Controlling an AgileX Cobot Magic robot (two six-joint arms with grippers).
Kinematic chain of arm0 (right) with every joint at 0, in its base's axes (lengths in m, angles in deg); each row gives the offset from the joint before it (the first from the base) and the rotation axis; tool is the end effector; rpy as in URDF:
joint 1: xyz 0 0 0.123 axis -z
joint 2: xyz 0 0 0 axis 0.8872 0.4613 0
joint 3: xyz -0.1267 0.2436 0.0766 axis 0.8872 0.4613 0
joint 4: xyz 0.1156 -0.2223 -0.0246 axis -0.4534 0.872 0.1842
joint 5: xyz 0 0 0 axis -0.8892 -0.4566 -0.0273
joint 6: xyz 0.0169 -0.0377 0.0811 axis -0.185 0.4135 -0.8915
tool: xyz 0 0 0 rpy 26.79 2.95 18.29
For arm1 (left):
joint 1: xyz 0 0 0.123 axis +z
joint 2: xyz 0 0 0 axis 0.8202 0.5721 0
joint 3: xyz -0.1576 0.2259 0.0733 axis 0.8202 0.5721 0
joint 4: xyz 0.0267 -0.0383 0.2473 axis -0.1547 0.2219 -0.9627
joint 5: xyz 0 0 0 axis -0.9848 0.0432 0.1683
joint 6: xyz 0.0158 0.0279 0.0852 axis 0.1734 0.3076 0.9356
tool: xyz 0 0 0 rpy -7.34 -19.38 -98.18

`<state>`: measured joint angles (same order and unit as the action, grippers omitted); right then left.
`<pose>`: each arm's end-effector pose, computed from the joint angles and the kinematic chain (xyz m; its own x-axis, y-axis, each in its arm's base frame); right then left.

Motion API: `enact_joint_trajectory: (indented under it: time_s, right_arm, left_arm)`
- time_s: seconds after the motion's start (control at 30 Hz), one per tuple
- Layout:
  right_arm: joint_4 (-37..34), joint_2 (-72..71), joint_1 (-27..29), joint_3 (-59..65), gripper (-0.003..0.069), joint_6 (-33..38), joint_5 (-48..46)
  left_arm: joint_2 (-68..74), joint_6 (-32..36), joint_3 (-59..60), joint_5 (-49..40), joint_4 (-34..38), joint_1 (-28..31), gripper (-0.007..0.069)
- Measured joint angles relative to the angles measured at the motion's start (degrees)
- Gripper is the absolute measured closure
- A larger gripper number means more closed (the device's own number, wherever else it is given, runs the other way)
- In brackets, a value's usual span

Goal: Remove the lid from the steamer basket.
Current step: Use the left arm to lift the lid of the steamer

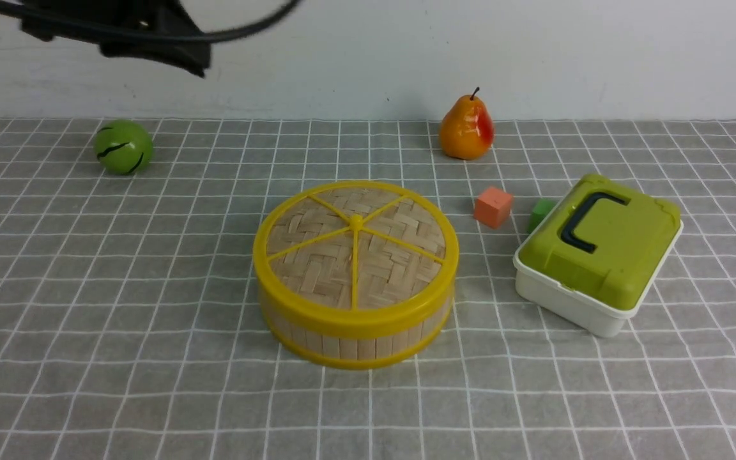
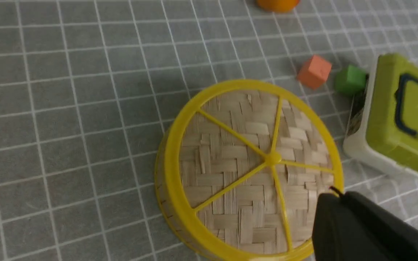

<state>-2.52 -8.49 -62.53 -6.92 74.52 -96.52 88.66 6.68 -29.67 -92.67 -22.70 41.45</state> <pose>0.0517 0.0025 0.1730 -0.3084 0.1616 -0.9374 0.0237 0.9865 0.1622 0.3491 -0.1073 0.4242 -0.7497 0.0192 -0.6615 0.2734 0.9193 -0.2832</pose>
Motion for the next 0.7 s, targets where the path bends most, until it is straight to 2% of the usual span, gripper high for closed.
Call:
enact_joint_trajectory:
  time_s: [0.13,0.23,0.43,0.7]
  right_arm:
    - [0.0,0.0,0.0,0.0,0.0417,0.0,0.0]
    - [0.0,0.0,0.0,0.0,0.0417,0.0,0.0]
    - [0.0,0.0,0.0,0.0,0.0417,0.0,0.0]
    - [0.0,0.0,0.0,0.0,0.0417,0.0,0.0]
  left_arm:
    - [7.25,-4.84,-5.01,-2.19,-12.16,-8.97,0.0637]
    - [10.79,-6.41,-6.43,-3.64,-17.59,-13.32,0.0637]
    - [15.09,-8.07,-6.67,-3.82,-20.03,-17.32,0.0637]
    - [17.97,-8.31,-6.72,-2.99,-18.28,-17.8,0.0636]
